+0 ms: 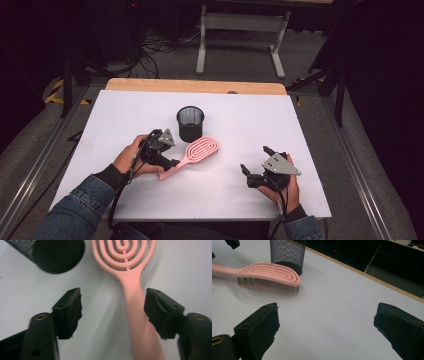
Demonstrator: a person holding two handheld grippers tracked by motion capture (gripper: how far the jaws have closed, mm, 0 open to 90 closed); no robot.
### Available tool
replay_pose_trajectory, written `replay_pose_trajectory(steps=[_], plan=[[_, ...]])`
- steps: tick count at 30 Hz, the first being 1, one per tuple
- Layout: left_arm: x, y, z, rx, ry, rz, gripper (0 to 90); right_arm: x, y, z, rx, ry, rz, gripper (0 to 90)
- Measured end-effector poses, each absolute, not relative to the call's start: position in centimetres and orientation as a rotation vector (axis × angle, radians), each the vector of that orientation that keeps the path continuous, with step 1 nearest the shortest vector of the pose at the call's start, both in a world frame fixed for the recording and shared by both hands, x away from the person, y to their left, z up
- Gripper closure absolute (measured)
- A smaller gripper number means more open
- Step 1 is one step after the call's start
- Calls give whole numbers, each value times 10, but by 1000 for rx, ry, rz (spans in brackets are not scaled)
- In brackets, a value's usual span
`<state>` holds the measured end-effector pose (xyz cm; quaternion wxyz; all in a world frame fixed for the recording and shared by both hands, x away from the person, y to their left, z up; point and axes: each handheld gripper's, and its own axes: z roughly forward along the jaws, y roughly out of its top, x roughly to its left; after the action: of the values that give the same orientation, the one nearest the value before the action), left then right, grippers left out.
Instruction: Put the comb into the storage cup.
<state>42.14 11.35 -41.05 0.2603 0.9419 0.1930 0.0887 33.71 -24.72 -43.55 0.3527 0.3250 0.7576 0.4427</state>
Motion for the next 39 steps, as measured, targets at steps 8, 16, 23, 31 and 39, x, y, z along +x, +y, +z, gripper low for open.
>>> replay_pose_trajectory(steps=[8, 16, 23, 31, 39], plan=[[426, 93, -423, 2619, 591, 233, 124, 338, -248, -436, 850, 1957, 1146, 61], [435, 84, -437, 2677, 609, 164, 146, 338, -248, -437, 848, 1969, 1143, 60], [439, 82, -436, 2679, 598, 100, 289, 339, -248, -437, 841, 1982, 1139, 59], [434, 79, -433, 2678, 550, 98, 635, 339, -247, -438, 837, 1993, 1138, 61], [431, 81, -434, 2659, 536, 137, 700, 339, -247, -438, 838, 1996, 1135, 61]])
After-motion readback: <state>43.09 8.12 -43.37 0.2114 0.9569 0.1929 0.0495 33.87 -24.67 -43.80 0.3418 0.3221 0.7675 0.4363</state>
